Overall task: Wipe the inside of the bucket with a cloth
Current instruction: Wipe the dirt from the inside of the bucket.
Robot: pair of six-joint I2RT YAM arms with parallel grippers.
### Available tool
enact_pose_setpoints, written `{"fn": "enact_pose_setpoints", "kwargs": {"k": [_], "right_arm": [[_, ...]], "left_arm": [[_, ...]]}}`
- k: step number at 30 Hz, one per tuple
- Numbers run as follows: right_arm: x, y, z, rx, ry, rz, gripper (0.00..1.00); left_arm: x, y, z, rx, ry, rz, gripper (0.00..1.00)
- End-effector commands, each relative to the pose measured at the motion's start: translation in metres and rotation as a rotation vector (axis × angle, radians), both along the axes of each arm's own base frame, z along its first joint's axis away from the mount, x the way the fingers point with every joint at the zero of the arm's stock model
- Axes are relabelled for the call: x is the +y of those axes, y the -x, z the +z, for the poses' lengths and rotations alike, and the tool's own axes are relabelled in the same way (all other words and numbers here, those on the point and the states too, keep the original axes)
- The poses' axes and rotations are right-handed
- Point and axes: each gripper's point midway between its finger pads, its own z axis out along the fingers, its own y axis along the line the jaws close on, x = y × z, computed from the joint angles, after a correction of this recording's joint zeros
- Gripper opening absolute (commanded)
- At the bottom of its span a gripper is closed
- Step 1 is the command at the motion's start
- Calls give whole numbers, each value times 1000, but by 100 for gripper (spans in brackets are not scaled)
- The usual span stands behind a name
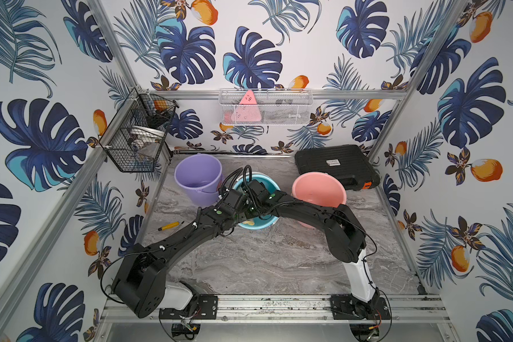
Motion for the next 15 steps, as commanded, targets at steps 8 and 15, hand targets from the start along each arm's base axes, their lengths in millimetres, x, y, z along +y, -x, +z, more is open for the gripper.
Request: {"fn": "enact_pose_setpoints", "kwargs": {"k": [8,15], "right_arm": [[-88,13,-49,15,498,-99,0],[-133,-20,-21,-206,743,-218,0]], "left_arm": [[21,20,3,91,-84,-37,0],[19,21,8,97,-62,-59,0]]}}
